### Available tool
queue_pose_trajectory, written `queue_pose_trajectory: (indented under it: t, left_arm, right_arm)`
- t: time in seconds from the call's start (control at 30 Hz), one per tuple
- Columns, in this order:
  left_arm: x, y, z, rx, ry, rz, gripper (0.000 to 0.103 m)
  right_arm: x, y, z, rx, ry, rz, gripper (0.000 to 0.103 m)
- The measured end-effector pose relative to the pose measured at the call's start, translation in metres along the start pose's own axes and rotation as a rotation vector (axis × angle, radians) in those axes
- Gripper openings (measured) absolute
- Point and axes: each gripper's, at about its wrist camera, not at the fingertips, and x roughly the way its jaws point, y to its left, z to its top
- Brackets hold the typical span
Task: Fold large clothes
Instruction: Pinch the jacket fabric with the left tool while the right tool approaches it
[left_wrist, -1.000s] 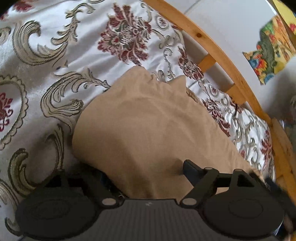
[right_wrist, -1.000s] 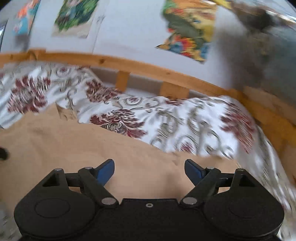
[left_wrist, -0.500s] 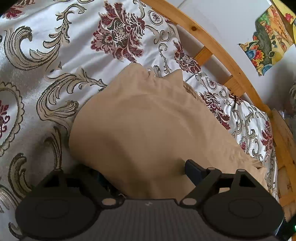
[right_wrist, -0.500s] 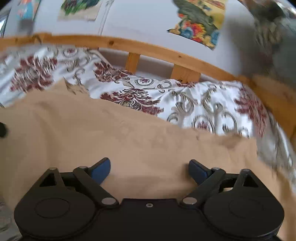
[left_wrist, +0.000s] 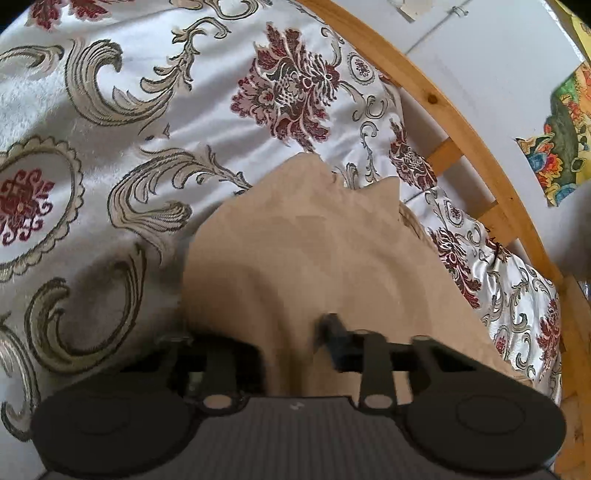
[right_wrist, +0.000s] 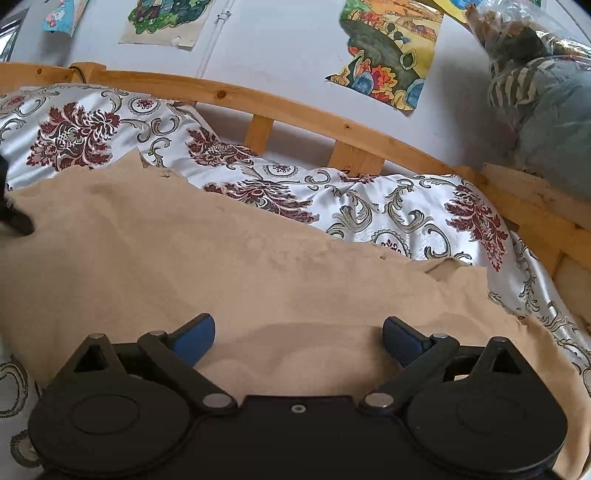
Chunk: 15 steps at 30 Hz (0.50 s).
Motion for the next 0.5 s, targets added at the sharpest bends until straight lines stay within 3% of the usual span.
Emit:
queue_pose_trajectory:
  t: [0.07, 0.13, 0.2, 0.3, 0.4, 0.5]
  left_arm:
    - [-0.009, -0.008, 0.001, 0.033, -0.026, -0.008, 0.008]
    - [-0.027, -0.029, 0.000, 0.133, -0.086, -0.036, 0.004]
    - [-0.047, -0.065, -0.005, 0.344, -0.151, -0.078, 0.003]
    - [-0.073, -0.120, -0.017, 0.644, -0.224, -0.171, 0.003]
    - [-0.081, -0.167, -0.031, 0.896, -0.213, -0.230, 0.003]
    - [-0.079, -0.206, -0.043, 1.045, -0.154, -0.299, 0.003]
  right_arm:
    - [0.000, -0.001, 0.000, 0.003, 0.000, 0.002, 0.098]
    - [0.000, -0.002, -0.001, 0.014, 0.002, 0.004, 0.098]
    - [0.000, -0.007, -0.001, 0.044, 0.004, 0.015, 0.098]
    - [-0.006, -0.032, -0.002, 0.198, -0.033, 0.089, 0.086]
    - [-0.009, -0.076, 0.013, 0.383, -0.019, 0.139, 0.074]
    - [-0.022, -0.140, 0.032, 0.593, -0.006, 0.148, 0.074]
